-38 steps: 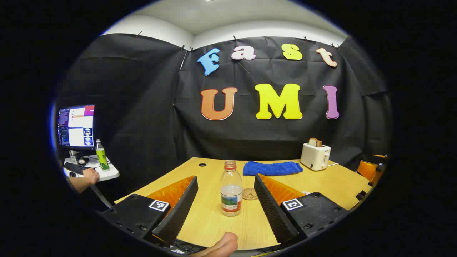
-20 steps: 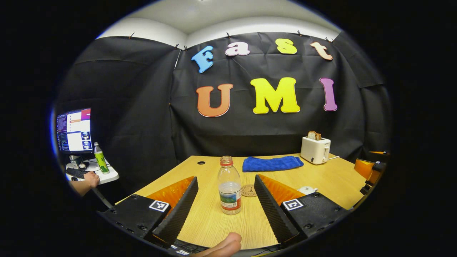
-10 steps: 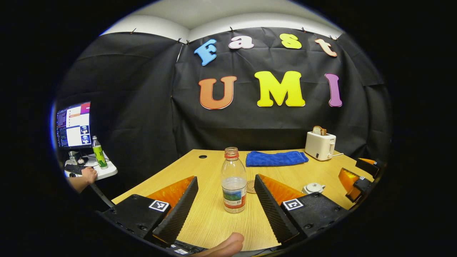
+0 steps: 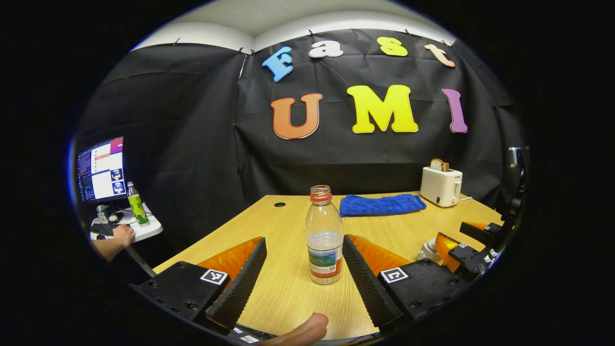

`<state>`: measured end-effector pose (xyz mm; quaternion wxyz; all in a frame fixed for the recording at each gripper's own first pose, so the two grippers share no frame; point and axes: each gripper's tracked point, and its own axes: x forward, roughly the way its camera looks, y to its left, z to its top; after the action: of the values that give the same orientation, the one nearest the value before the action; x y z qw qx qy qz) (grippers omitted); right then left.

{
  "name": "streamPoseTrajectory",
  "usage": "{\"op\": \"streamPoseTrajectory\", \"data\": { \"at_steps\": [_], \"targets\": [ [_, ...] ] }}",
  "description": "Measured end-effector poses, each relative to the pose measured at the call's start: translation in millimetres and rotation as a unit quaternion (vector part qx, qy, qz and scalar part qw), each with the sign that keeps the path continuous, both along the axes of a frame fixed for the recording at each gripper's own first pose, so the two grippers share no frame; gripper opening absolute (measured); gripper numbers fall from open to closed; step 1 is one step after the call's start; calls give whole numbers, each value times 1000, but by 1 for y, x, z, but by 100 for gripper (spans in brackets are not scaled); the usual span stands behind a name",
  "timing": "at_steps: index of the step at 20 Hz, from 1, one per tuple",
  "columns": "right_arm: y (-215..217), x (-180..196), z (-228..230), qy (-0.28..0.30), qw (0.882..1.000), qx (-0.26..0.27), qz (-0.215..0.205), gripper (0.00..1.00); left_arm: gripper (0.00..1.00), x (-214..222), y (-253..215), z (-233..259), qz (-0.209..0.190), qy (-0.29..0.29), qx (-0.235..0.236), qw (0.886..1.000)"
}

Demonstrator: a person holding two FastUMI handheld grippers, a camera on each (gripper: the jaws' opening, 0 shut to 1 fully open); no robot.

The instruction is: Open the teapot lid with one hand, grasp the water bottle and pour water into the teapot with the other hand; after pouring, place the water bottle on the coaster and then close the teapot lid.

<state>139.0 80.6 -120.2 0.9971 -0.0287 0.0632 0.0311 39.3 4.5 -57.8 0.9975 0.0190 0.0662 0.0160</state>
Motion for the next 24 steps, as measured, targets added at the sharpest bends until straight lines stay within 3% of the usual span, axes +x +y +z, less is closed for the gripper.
{"op": "streamPoseTrajectory", "data": {
  "at_steps": [3,6,8,9,10,13,14,16,18,24],
  "targets": [
    [7,8,-8,23,1000,16,6,69,99,3,3,-3,4,5,-2,1000],
    [12,11,-7,29,999,30,9,43,99,4,1,-6,1,7,-3,1000],
    [16,14,-10,37,999,25,10,34,99,5,-1,-8,-1,10,-5,1000],
    [17,14,-10,37,999,23,12,40,99,6,-2,-10,-3,12,-7,1000],
    [18,15,-10,36,999,23,12,35,99,7,-2,-12,-4,13,-11,1000],
    [23,19,-11,37,999,26,23,35,99,10,-5,-17,-8,18,-19,1000],
    [22,19,-10,34,999,24,25,23,99,13,-6,-20,-13,22,-24,999],
    [21,17,-9,33,999,14,26,22,99,16,-12,-26,-25,27,-32,999],
    [21,21,-11,25,999,-3,33,4,99,20,-19,-33,-40,37,-35,998],
    [18,15,0,16,998,32,49,2,100,32,-25,-56,-54,52,-35,997]
  ]
}}
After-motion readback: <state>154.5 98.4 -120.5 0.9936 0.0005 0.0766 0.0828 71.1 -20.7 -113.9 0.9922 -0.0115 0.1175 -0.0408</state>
